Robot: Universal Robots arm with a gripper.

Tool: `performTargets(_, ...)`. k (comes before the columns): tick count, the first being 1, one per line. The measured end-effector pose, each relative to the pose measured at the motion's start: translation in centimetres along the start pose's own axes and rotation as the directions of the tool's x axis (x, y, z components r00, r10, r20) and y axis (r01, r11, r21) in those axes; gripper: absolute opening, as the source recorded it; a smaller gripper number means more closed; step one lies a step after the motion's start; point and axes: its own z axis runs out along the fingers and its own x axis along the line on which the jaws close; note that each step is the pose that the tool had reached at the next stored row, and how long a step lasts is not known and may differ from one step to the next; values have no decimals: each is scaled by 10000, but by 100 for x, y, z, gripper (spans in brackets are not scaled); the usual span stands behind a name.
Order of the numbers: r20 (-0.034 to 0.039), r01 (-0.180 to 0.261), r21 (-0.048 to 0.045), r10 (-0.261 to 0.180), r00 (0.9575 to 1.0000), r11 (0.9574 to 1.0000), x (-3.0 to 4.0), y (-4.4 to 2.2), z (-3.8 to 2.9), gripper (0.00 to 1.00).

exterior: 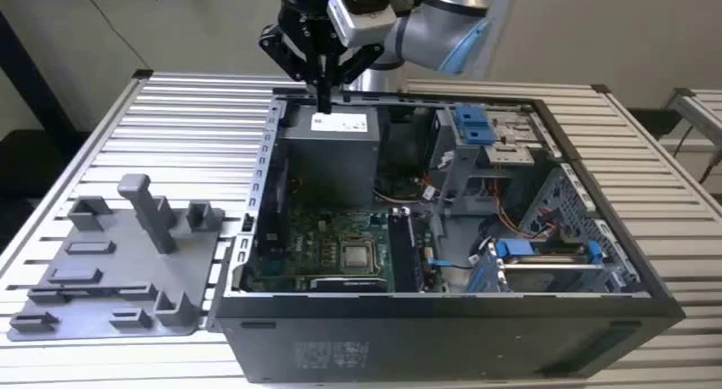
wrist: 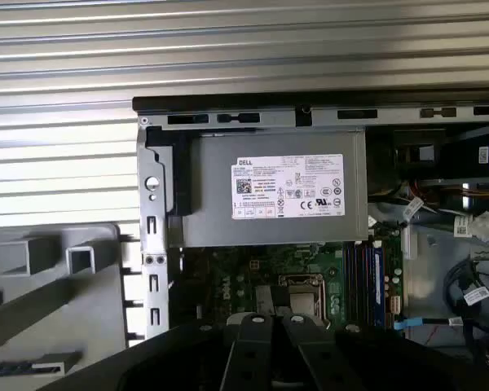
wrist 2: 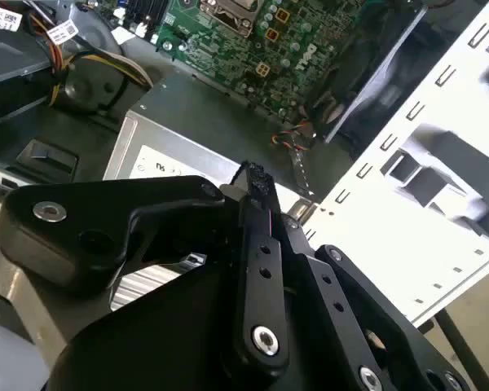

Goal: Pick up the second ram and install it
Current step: 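Reach for the second ram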

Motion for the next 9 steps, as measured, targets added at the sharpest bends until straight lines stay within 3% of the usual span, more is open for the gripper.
performTargets(9,-1,0,-19,0,10000,10000,-1,0,0,11)
